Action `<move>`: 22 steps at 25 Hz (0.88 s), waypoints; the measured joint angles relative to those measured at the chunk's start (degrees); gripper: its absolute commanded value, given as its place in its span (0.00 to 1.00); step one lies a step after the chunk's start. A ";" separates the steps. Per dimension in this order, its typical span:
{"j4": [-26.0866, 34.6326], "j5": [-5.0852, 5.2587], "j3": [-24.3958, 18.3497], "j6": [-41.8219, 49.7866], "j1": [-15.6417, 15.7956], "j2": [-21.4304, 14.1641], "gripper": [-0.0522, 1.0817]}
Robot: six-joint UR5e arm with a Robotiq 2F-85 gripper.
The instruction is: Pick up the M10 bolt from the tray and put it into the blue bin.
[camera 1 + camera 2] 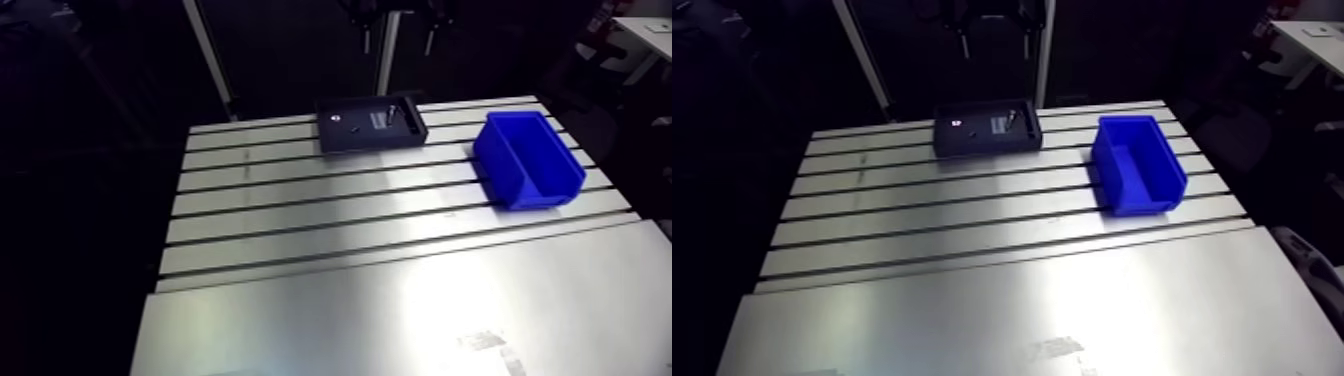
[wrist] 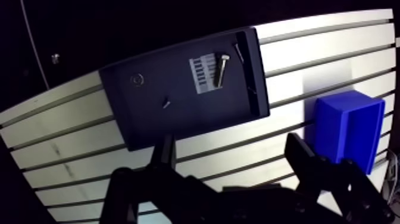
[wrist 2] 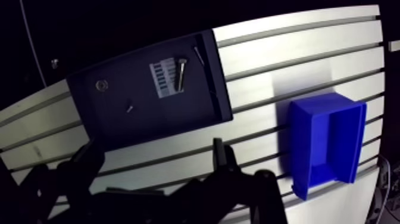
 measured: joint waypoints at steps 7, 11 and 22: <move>-2.67 0.17 1.64 -0.11 -1.39 1.71 0.08; -3.62 0.40 2.03 -0.14 -1.70 2.51 0.16; -6.75 0.86 2.05 0.16 -1.80 5.98 0.38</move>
